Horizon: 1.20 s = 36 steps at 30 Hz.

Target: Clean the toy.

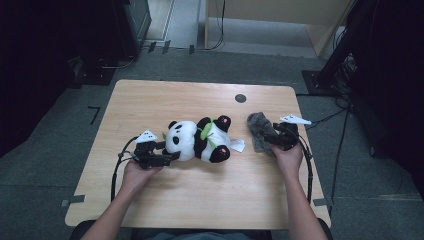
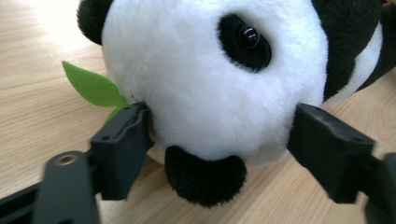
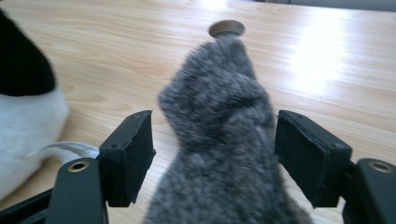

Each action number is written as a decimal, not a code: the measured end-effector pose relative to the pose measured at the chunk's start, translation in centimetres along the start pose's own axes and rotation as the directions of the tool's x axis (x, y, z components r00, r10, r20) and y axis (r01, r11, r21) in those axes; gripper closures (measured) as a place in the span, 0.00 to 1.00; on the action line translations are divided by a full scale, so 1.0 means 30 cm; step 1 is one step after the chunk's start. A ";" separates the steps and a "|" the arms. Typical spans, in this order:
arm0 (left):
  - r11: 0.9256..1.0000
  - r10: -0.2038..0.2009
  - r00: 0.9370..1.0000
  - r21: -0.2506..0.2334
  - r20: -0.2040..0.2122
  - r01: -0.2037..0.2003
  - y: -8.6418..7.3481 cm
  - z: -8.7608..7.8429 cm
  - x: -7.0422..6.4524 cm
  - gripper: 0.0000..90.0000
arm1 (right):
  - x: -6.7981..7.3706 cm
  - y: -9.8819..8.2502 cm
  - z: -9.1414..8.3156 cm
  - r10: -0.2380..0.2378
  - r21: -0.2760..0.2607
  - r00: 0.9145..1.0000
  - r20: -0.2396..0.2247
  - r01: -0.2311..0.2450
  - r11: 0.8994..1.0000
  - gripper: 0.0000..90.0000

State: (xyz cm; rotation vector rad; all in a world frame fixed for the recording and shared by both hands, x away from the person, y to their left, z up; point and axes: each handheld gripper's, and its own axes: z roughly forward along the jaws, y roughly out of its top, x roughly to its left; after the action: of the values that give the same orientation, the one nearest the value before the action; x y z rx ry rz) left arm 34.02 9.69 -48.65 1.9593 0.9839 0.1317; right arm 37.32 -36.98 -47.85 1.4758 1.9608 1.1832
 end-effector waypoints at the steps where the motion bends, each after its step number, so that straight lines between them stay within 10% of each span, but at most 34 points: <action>1: 1.000 0.008 1.000 0.001 -0.005 -0.008 0.000 0.002 -0.002 0.20 | 0.010 0.001 -0.003 -0.001 -0.006 1.000 -0.004 0.001 1.000 0.29; 23: 1.000 -0.002 1.000 -0.012 -0.002 0.002 0.009 0.000 -0.003 0.16 | 0.203 0.012 -0.112 -0.053 -0.047 0.995 -0.088 0.049 0.998 0.20; 36: 1.000 -0.002 1.000 -0.021 0.001 0.002 0.012 0.006 -0.001 0.16 | 0.359 0.001 -0.167 -0.135 -0.079 0.976 -0.174 0.122 0.989 0.20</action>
State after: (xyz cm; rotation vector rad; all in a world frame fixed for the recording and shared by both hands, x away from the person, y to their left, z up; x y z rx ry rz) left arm 34.29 9.47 -48.48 1.9396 0.9799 0.1395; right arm 29.82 -28.94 -43.34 1.2259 2.0759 1.3507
